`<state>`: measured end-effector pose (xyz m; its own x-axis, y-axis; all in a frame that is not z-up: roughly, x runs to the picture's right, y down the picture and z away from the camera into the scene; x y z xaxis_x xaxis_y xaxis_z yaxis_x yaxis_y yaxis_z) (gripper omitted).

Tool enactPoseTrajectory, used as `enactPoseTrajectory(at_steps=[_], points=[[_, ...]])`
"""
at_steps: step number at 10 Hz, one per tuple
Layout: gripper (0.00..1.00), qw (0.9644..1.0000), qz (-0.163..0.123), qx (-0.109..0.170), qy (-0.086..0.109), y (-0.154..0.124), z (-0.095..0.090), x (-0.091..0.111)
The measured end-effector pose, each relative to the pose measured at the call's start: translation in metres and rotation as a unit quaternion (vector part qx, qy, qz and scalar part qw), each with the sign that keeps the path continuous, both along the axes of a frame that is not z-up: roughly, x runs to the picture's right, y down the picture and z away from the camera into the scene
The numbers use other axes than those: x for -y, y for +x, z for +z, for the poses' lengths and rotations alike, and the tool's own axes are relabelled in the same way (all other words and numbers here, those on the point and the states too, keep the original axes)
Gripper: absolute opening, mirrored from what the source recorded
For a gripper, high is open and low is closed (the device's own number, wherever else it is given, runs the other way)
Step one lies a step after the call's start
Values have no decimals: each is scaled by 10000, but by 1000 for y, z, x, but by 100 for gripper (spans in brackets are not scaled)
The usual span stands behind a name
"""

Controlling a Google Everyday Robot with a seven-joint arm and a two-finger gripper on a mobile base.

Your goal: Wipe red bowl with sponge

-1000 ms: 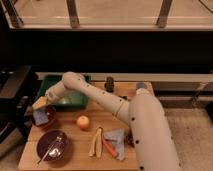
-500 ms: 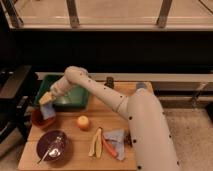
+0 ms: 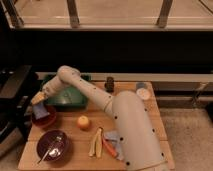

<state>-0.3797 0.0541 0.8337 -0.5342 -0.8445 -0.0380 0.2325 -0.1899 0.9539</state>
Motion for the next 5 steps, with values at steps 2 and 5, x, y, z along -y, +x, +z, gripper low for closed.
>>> enactPoseTrajectory(at_steps=[2,5], points=[[0,9999,8,-29,-110,6,-12,-15],[0,9992,35,-343,-222,40,-21,-23]])
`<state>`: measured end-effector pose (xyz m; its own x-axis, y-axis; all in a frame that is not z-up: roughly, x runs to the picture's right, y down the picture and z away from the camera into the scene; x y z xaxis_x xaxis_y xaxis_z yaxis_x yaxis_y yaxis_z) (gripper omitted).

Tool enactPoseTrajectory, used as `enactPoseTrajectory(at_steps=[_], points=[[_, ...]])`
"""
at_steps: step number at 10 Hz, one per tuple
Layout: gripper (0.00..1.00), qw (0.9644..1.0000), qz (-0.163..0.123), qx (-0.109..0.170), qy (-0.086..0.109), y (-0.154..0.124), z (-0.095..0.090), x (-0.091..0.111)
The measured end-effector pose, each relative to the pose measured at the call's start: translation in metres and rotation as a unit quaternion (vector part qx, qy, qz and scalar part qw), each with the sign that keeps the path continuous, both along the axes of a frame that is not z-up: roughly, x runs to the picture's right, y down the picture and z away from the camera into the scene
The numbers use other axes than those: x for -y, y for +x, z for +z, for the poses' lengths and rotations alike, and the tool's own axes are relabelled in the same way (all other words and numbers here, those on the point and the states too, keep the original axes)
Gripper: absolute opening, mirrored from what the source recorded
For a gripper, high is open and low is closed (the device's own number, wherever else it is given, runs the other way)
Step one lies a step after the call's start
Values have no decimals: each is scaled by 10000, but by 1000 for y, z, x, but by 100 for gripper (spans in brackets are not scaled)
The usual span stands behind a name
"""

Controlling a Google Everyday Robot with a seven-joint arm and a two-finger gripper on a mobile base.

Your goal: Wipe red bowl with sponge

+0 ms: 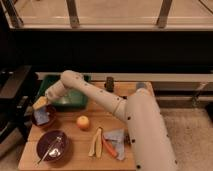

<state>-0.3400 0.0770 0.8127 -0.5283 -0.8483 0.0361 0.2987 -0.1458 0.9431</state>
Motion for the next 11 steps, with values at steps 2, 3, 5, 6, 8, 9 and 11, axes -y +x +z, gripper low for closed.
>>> enactPoseTrajectory(at_steps=[2,3,5,6,8,9,11], points=[[0,9993,-116,-340,59,21,6,2],[0,9986,-171,-476,128,28,15,12],[0,9980,-286,-462,308,26,30,34],[0,9981,-316,-393,355,20,34,39],[0,9987,-366,-102,331,-12,39,37],[0,9989,-376,11,282,-23,38,31],[0,9990,-383,166,180,-39,27,17]])
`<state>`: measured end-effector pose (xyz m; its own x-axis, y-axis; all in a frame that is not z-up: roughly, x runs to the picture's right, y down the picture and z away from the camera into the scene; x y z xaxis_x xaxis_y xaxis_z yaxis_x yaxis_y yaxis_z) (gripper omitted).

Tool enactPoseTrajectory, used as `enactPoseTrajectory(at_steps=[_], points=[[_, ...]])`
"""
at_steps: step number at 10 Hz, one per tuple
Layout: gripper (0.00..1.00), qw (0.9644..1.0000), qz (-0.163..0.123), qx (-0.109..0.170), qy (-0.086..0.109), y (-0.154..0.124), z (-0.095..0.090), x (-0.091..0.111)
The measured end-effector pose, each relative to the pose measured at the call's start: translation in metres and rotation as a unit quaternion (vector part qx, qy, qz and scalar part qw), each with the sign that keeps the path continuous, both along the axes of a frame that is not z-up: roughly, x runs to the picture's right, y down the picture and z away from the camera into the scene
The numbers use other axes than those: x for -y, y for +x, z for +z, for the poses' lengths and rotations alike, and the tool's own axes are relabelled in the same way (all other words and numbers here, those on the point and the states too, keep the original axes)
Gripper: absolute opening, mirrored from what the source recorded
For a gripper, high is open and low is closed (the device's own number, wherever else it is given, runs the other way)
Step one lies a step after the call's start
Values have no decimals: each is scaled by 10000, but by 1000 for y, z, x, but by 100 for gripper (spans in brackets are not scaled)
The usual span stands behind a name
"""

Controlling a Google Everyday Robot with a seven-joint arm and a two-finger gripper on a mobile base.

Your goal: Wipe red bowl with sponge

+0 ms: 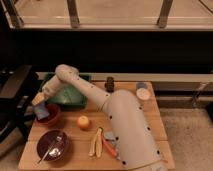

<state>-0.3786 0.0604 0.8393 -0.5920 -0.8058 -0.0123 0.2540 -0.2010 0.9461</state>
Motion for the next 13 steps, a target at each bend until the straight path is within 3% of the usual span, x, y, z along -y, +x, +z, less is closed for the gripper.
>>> enactPoseTrajectory(at_steps=[2,4,8,10,13], points=[[0,10000,20,-50,-50,8,-12,-7],[0,9997,37,-243,-89,37,-25,-12],[0,9972,71,-740,-47,87,-29,-9],[0,9972,35,-738,89,87,-17,6],[0,9988,-36,-459,179,50,-9,10]])
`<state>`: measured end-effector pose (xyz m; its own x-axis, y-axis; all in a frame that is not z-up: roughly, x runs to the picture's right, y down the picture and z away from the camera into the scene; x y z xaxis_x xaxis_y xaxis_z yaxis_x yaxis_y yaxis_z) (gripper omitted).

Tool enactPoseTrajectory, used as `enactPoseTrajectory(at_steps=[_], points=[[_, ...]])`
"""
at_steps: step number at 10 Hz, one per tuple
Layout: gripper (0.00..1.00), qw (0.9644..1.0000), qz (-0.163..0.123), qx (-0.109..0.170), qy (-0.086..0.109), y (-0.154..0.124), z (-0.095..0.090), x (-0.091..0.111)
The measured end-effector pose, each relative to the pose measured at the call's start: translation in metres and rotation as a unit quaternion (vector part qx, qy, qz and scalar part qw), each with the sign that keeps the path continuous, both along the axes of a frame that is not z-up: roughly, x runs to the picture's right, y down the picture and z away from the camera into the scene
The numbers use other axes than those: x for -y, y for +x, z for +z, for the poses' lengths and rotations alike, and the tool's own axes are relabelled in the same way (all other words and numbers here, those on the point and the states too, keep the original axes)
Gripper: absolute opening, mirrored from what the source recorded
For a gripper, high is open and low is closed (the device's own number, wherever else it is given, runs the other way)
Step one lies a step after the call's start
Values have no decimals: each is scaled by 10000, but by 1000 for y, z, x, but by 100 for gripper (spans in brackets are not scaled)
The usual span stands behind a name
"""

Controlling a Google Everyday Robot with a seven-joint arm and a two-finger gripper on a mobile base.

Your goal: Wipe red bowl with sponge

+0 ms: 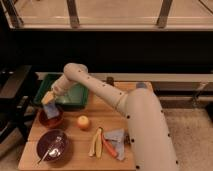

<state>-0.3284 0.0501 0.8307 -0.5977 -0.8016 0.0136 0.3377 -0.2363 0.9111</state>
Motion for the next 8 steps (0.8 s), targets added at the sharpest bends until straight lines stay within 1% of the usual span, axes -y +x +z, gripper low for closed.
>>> enactPoseTrajectory(at_steps=[1,2,4,6,8], points=[[0,9999,-32,118,-22,-13,-2,-4],[0,9998,-49,175,-45,-19,-5,-7],[0,9998,-43,168,-116,-18,-17,-17],[0,9999,-41,-3,-155,1,-24,-22],[0,9995,-24,-313,-105,36,-21,-16]])
